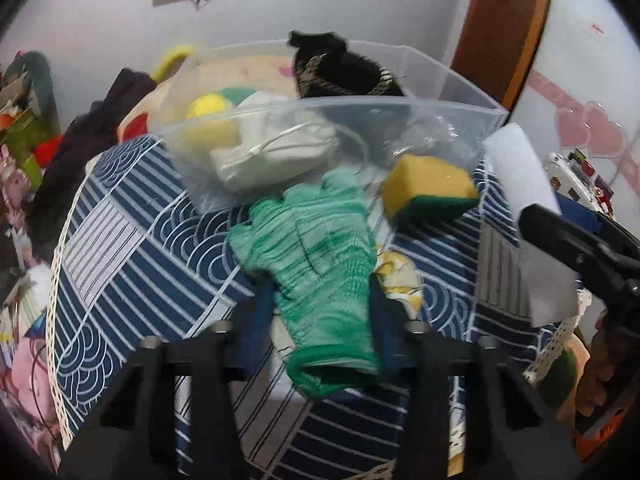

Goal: Organize soft objects
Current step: 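Grasp the green glove with the left tool while the right grasps the white foam block, then drop the green glove into the box with the left tool while the right lays the foam block in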

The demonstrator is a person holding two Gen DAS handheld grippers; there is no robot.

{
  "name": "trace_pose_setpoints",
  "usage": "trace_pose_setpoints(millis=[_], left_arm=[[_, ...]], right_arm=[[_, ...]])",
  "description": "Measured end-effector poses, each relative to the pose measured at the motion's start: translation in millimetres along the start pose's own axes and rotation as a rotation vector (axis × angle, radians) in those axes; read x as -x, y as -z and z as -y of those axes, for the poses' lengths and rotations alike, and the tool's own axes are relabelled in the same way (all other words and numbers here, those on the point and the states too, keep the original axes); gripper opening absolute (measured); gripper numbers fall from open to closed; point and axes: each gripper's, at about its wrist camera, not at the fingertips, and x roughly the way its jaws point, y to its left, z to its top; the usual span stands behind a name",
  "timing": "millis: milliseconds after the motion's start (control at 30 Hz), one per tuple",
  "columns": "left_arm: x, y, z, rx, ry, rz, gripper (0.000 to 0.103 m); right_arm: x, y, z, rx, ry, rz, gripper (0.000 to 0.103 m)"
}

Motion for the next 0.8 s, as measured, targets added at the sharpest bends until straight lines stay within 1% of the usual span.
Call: trace_pose_setpoints(millis=[100,200,267,433,633,800], left_arm=[[10,1,-7,0.025,0.015,0.029,0.024],[25,0,-10,0.032,-0.002,0.073,0.02],[36,-1,-11,0.033,-0.013,0.104,0.02],[65,-11,-13,0.041,-0.009,0.171,0.019],[93,-23,-18,0.049,-0.013,0.262,0.019],[101,-41,-21,0.058,-0.023,0.312,0.019]], right_arm=[[-1,-2,-1,-0.001,-0.011,0.002,0.089],[2,-2,-2,0.007,-0.009,0.008,0.089],[5,-4,-1,0.011,-0.008,0.015,0.089],[14,-13,-3,0.016,0.0,0.04,0.089],[27,-35,-7,0.043,0.016,0.117,0.089],[30,-60,-10,0.051,0.019,0.185,0.089]])
